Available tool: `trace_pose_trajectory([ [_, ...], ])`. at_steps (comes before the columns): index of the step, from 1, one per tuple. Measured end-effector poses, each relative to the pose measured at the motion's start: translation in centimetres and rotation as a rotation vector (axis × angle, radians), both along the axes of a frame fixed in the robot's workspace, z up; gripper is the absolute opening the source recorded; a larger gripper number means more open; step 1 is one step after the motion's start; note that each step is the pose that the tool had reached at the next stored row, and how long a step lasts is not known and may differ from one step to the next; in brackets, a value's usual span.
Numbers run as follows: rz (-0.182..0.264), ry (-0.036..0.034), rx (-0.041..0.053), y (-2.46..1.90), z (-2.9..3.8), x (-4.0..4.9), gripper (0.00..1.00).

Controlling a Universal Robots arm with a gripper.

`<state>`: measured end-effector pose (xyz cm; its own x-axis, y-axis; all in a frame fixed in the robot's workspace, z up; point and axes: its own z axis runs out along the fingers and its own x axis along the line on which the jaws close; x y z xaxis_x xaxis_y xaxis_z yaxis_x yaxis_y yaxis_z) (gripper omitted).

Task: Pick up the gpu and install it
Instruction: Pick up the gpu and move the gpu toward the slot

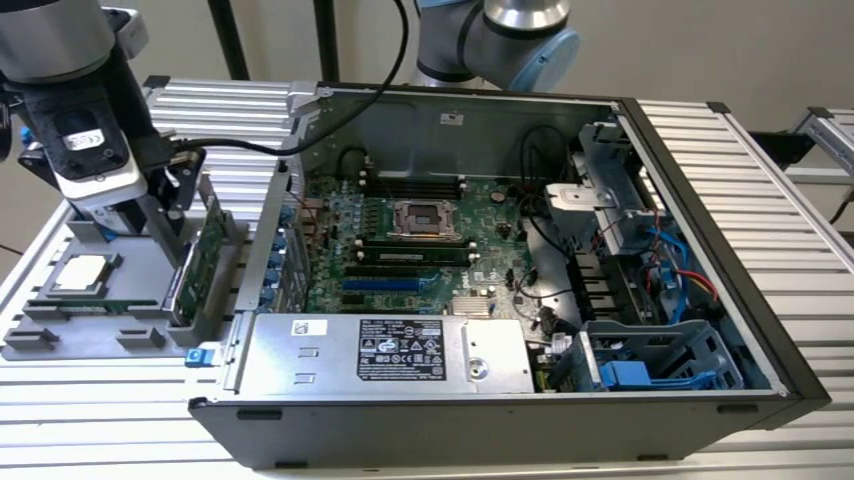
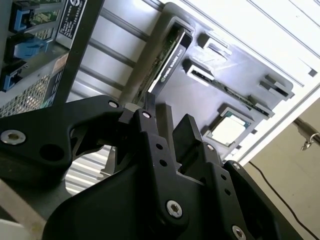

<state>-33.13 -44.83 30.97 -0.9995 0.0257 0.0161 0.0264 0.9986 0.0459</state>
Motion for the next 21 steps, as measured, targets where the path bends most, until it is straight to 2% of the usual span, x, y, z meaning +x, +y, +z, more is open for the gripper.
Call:
trace_pose_trajectory([
  [14, 0.0, 0.0019, 0.0001, -0.08, -0.31, 0.0, 1.0],
  [21, 0.0, 0.0019, 0.0002, -0.37, -0.61, 0.0, 1.0],
])
